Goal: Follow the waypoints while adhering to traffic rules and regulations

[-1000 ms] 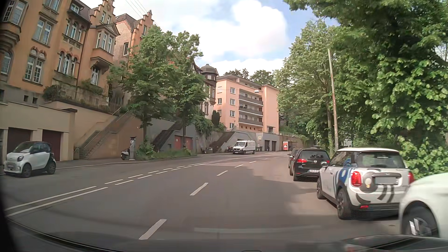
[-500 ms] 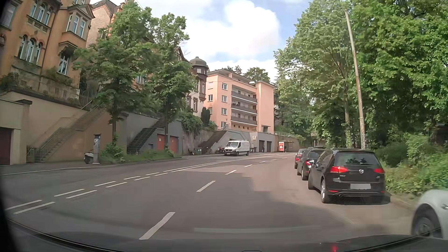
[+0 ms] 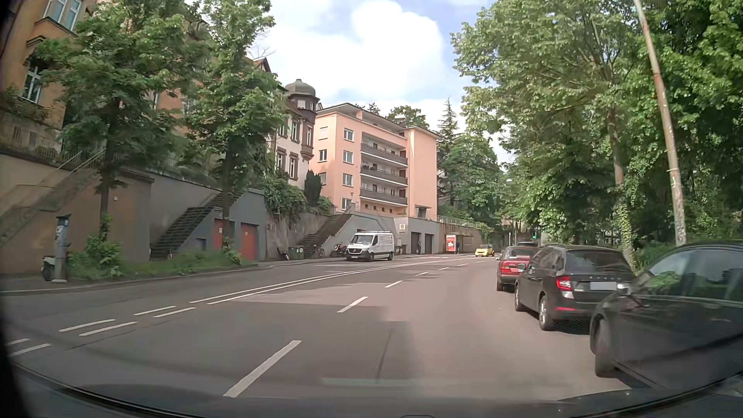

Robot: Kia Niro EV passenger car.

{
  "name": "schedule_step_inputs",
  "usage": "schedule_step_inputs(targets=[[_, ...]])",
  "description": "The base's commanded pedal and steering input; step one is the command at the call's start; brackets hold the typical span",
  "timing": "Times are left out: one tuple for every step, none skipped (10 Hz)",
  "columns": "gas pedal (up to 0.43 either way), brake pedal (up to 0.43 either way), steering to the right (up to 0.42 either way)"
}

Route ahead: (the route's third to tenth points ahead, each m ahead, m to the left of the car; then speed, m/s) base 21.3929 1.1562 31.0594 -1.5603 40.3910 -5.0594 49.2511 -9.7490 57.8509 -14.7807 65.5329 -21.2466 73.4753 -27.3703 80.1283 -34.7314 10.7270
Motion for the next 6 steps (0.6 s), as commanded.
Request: schedule_step_inputs(targets=[[0.118,0.0,0.055],[0.118,0.0,0.055],[0.118,0.0,0.055],[0.118,0.0,0.055],[0.118,0.0,0.055],[0.118,0.0,0.055]])
